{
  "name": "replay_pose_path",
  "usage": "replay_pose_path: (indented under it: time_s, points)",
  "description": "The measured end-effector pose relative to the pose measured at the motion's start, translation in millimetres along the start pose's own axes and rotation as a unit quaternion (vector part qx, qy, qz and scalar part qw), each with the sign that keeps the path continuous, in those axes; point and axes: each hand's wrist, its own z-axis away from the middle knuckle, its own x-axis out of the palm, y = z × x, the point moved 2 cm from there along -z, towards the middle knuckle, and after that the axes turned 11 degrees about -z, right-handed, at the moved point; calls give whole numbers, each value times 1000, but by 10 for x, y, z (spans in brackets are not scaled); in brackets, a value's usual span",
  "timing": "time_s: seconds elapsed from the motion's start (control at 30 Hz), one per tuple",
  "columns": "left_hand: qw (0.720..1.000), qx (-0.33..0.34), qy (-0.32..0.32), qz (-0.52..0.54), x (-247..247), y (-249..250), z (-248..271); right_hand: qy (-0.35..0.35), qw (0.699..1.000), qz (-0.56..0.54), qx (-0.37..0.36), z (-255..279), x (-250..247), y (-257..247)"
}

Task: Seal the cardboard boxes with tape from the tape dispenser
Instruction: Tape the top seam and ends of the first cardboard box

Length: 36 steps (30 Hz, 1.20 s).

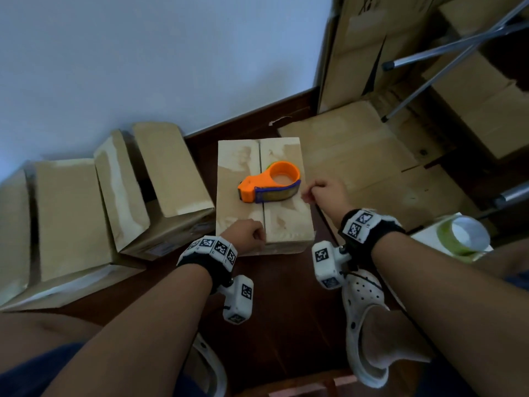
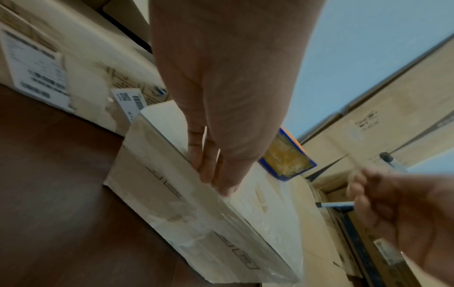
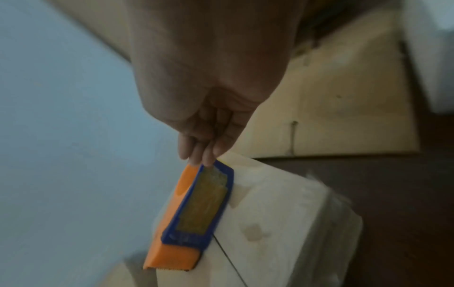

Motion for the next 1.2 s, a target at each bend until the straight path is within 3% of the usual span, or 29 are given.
replay_pose_path:
  time_s: [0.07,0.13,0.27,0.37,0.5,0.77,0.97,1.1,1.2]
  points:
    - [998,-31,42,18,-31,-81,78,-27,987,-108,116,126,46,157]
    - [996,-59,65,19,-25,-162,147,-84,962,-138,222,305,137,266]
    - [996,-77,40,4,85,-236,210,-137,933,-169,287,430,424,429]
    - [996,-77,34,-15,157,-236,186,-136,921,-211,298,447,666,508]
    - [997,-78,0,-20,168,-257,136,-80,912,-243,320,415,697,592]
    - [997,-69,-35,-28,149,-288,84,0,913,-277,300,352,257,680]
    - [996,-74,-30,-34,149,-271,90,159,905,-292,265,202,-387,557]
    - [994,-81,-46,-50,128,-250,56,158,922,-178,306,198,-331,629]
    - [993,-83,-50,-65,132,-246,31,219,936,-79,265,309,-443,774]
